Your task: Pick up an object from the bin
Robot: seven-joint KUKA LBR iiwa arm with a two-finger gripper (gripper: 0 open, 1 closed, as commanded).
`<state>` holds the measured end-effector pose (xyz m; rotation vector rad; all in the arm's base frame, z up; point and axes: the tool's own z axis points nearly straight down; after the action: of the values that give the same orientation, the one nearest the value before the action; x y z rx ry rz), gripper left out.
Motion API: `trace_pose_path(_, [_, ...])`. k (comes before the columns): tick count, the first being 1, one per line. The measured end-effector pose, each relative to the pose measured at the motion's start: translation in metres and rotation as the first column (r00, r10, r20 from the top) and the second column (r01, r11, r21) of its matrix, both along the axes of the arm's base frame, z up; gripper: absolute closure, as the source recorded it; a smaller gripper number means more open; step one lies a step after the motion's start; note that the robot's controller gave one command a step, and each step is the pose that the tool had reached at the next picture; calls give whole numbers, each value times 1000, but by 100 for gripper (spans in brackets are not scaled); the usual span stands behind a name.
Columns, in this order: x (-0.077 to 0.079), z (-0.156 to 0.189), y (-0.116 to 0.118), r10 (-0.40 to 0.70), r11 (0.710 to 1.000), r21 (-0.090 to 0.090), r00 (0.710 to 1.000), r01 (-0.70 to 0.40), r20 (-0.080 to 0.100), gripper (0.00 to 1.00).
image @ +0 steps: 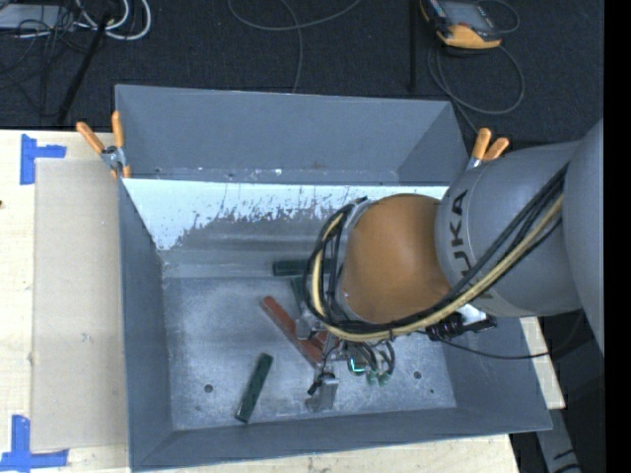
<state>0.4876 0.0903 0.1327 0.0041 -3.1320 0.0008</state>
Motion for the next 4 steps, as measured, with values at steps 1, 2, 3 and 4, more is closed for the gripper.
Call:
trace_pose_path(1, [26, -63, 98, 301, 954, 1, 954, -301, 7, 0])
trace_pose_path(2, [13, -64, 77, 637, 771, 2, 771, -637, 6, 0])
trace_pose_path(3, [13, -64, 58, 783, 622, 2, 622, -783, 8, 0])
trace_pose_path(4, [13, -64, 58, 779, 627, 2, 627, -779, 8, 0])
